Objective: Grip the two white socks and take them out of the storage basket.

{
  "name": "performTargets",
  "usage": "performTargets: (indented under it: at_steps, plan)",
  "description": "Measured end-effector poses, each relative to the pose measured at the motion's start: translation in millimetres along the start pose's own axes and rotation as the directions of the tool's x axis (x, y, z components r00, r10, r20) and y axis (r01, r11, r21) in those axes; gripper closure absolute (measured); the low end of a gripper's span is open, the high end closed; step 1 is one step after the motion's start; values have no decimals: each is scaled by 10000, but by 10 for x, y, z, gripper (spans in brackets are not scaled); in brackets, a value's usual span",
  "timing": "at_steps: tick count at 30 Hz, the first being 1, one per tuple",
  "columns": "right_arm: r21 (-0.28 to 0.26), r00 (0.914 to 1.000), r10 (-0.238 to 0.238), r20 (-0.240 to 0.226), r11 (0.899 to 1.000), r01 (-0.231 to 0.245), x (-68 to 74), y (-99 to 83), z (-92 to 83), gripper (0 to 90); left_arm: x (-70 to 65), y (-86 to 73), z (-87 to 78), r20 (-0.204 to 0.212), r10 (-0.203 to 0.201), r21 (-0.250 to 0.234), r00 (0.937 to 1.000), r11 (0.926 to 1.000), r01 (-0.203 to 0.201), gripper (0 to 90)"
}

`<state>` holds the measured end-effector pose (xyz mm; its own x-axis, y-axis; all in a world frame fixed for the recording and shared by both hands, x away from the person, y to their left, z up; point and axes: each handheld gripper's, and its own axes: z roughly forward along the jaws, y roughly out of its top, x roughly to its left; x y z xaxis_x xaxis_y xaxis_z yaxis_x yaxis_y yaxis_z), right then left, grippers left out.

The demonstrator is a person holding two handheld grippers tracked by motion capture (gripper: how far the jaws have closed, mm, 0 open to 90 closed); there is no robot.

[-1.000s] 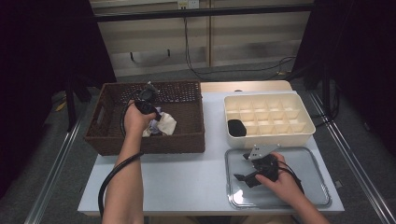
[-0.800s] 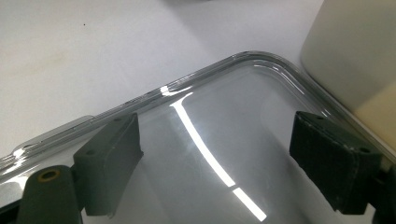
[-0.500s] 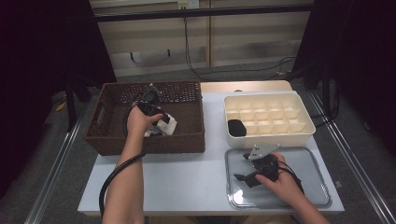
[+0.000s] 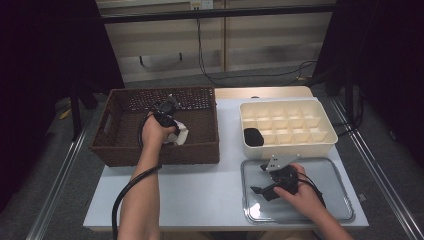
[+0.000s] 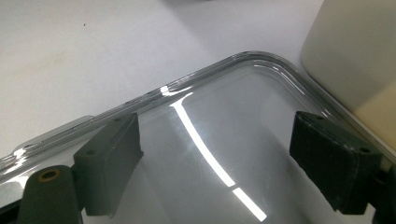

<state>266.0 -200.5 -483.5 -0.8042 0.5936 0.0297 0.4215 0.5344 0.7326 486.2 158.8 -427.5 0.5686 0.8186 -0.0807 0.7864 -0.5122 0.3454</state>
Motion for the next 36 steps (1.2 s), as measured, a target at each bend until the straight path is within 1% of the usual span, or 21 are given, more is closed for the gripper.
performTargets:
  at_steps: [1, 4, 5, 6, 7, 8, 9, 10, 11, 14, 15, 17, 18, 20, 22, 25, 26, 31, 33, 34, 36]
  plan:
    - [-3, 10000, -4, 14, 10000, 4, -1, 0, 0, 158, -1, 5, -18, -37, 1, -17, 10000, 10000, -1, 774]
    - [-3, 10000, -12, -4, 10000, 12, -1, 0, 0, 158, 8, 26, -101, 148, -8, -172, 9999, 9999, 11, 784]
    - [-24, 10000, -49, 3, 10000, 49, -3, 0, 1, 158, 8, 32, -138, 195, -216, -179, 9996, 9996, 220, 784]
    - [-42, 10000, -70, 56, 10000, 70, -5, 0, 1, 158, 22, 41, -175, 420, -339, -226, 9985, 9991, 349, 784]
    - [-42, 10000, -69, 46, 10000, 69, -5, 0, 1, 158, 25, 46, -216, 621, -523, -435, 9967, 9975, 551, 784]
    - [-41, 10000, -71, 56, 10000, 71, -5, 1, 1, 158, 26, 55, -272, 724, -551, -591, 9959, 9965, 594, 784]
    - [-24, 10000, -53, 15, 10000, 53, -3, 1, 1, 158, 20, 61, -300, 725, -580, -607, 9957, 9962, 624, 784]
    - [-14, 10000, -33, 10, 10000, 33, -1, 1, 0, 158, 11, 71, -340, 641, -467, -616, 9968, 9968, 507, 785]
    - [-44, 9999, -89, 51, 10000, 89, -5, 1, 1, 158, 6, 78, -374, 669, -414, -631, 9969, 9970, 456, 785]
    - [-39, 10000, -73, 60, 10000, 73, -4, 1, 1, 158, 0, 90, -458, 896, -448, -805, 9950, 9954, 520, 785]
    - [-38, 10000, -70, 59, 10000, 71, -3, 1, 1, 158, -8, 91, -482, 883, -505, -937, 9948, 9939, 587, 785]
    - [-37, 10000, -72, 58, 10000, 72, -4, 1, 1, 158, -1, 96, -535, 918, -466, -984, 9947, 9936, 557, 784]
    - [-39, 10000, -73, 61, 10000, 73, -3, 1, 1, 158, -5, 96, -556, 981, -561, -971, 9936, 9931, 656, 784]
    - [-31, 10000, -58, 56, 10000, 58, -3, 1, 0, 158, -2, 95, -600, 1071, -563, -961, 9927, 9931, 667, 783]
    - [-31, 10000, -61, 59, 10000, 61, -3, 1, 0, 158, -5, 92, -649, 1078, -530, -1075, 9928, 9921, 646, 783]
    - [-29, 10000, -50, 53, 10000, 50, -2, 1, 0, 158, -16, 92, -738, 1138, -422, -1110, 9926, 9923, 549, 782]
    - [-31, 10000, -64, 58, 10000, 65, -3, 1, 0, 158, -19, 94, -759, 1082, -358, -1132, 9935, 9924, 481, 782]
    - [-32, 9999, -83, 59, 10000, 83, -4, 2, 1, 158, -64, 96, -902, 1149, -259, -1170, 9930, 9924, 394, 781]
    - [-37, 9999, -89, 76, 10000, 89, -4, 2, 0, 158, -90, 98, -975, 1110, -75, -1277, 9938, 9916, 217, 780]
    - [-35, 9999, -94, 80, 9999, 94, -4, 2, 0, 158, -102, 96, -989, 1167, -167, -1244, 9930, 9917, 313, 780]
    - [-35, 9999, -88, 75, 10000, 89, -4, 2, 0, 158, -126, 91, -1034, 1235, -117, -1242, 9923, 9919, 271, 780]
